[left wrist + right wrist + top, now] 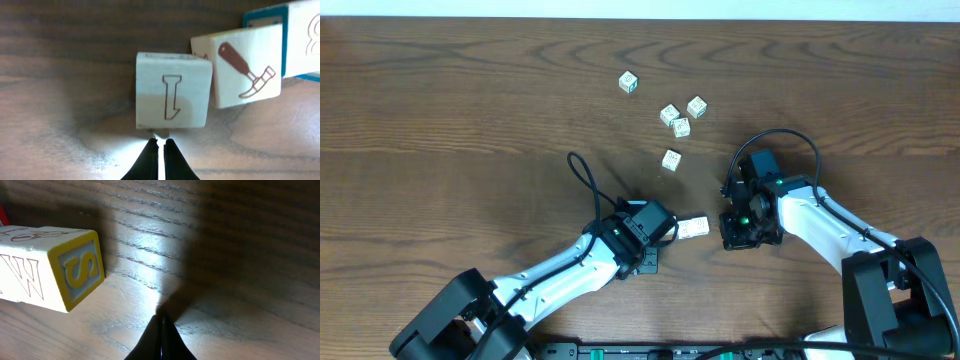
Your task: Lift 5 blocks
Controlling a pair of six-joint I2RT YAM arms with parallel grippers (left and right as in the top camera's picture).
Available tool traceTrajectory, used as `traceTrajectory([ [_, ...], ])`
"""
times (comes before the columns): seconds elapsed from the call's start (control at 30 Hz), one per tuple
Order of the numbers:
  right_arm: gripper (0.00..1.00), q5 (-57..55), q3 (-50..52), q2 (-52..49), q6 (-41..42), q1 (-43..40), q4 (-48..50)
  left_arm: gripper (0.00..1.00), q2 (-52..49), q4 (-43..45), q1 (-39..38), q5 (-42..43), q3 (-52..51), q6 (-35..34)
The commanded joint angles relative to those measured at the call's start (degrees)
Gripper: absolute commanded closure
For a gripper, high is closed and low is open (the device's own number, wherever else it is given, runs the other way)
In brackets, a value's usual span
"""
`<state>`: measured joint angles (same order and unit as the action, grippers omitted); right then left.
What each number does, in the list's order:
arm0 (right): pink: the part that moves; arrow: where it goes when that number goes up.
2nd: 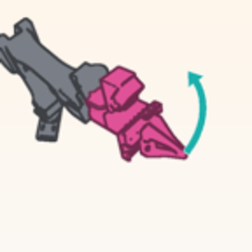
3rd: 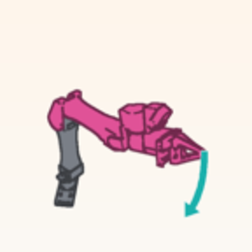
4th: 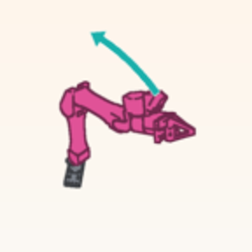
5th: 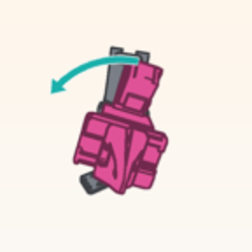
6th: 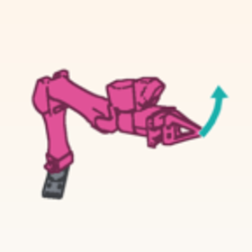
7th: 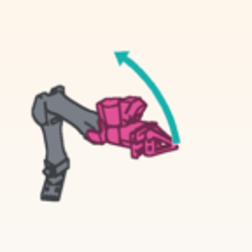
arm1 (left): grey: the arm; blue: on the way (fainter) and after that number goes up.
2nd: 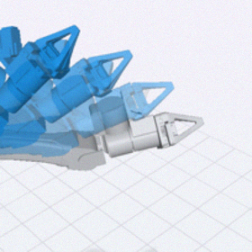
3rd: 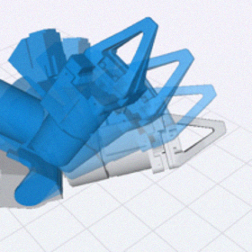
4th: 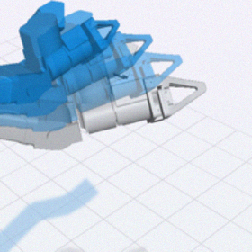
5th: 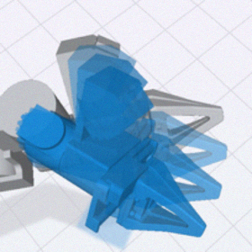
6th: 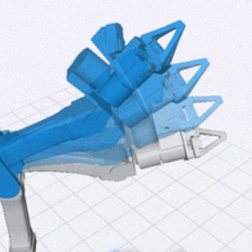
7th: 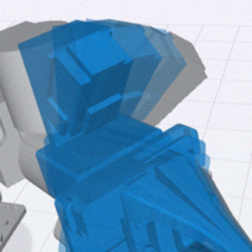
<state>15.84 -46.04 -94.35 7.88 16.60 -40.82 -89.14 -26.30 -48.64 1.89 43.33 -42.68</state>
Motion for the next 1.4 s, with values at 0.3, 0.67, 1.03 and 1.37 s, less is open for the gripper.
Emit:
traceTrajectory([
  [0.3,0.99,-1.0,-0.1,-0.7,-0.2,0.5,0.6,0.92,-0.3,4.2,0.0,-2.8,-0.8,-0.7],
  [0.67,0.99,-1.0,-0.1,-0.7,-0.2,0.5,0.9,0.92,-0.3,5.2,0.0,-3.0,-0.8,-0.7],
  [1.03,0.99,3.9,-0.1,-0.7,-4.3,1.6,1.6,0.71,-0.3,5.5,0.0,-1.0,-0.8,-0.7],
  [1.37,0.99,5.5,-0.1,-0.7,-4.3,3.5,2.9,0.63,-0.3,1.7,0.0,-1.0,-0.8,-0.7],
])
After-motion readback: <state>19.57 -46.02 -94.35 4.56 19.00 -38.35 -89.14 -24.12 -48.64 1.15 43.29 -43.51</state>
